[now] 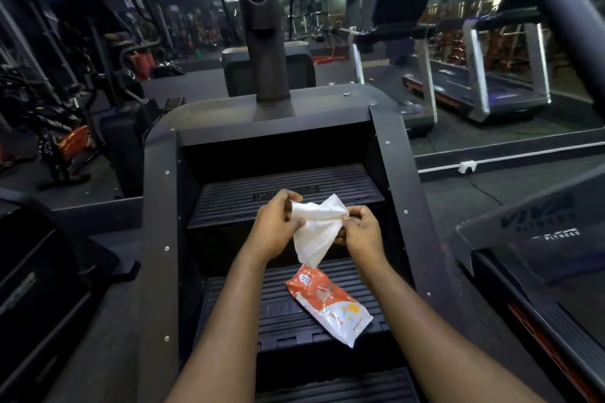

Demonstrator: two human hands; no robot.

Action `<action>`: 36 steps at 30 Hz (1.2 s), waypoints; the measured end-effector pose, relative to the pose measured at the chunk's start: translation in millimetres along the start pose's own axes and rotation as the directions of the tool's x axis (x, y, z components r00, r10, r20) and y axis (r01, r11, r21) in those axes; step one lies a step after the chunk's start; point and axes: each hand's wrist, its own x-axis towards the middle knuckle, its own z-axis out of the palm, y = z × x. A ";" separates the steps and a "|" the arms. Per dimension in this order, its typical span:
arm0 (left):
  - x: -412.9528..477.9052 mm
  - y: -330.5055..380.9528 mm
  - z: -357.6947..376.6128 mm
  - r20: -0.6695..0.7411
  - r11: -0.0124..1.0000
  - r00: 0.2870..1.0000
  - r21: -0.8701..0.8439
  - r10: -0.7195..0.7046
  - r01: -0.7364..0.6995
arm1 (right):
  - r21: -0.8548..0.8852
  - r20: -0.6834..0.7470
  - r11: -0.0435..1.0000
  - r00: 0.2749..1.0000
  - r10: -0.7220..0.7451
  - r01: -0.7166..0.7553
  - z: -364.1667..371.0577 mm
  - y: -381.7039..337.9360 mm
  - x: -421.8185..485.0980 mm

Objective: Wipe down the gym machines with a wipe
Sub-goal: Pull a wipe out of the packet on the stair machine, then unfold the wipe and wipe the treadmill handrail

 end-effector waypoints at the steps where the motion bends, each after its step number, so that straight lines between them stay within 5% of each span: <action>1: -5.2 -3.0 2.8 0.016 1.000 1.000 0.004 -0.023 0.023 | 0.008 -0.008 1.000 1.000 0.012 -0.012 0.2 2.2 -3.7; 12: -63.5 -24.2 -0.2 -0.007 0.976 0.985 0.139 -0.171 0.170 | -0.148 0.107 0.989 0.994 -0.009 0.025 7.5 41.6 -53.4; 21: -123.8 7.7 -46.0 -0.156 0.999 0.987 0.025 -0.033 0.038 | -0.175 0.163 0.983 0.986 -0.026 0.055 15.8 5.5 -119.9; 26: -188.4 13.1 -71.6 -0.082 1.000 0.997 -0.002 0.001 -0.001 | -0.129 0.144 0.986 0.986 -0.090 0.108 20.6 -0.7 -191.1; 31: -270.7 1.6 -92.0 0.155 0.998 0.986 0.020 -0.060 0.057 | -0.184 0.109 0.969 0.983 -0.144 0.163 25.8 12.5 -269.1; 36: -329.5 9.8 -103.3 0.180 0.999 0.983 -0.022 -0.030 0.034 | -0.228 0.116 0.952 0.976 -0.182 0.205 17.0 6.7 -331.6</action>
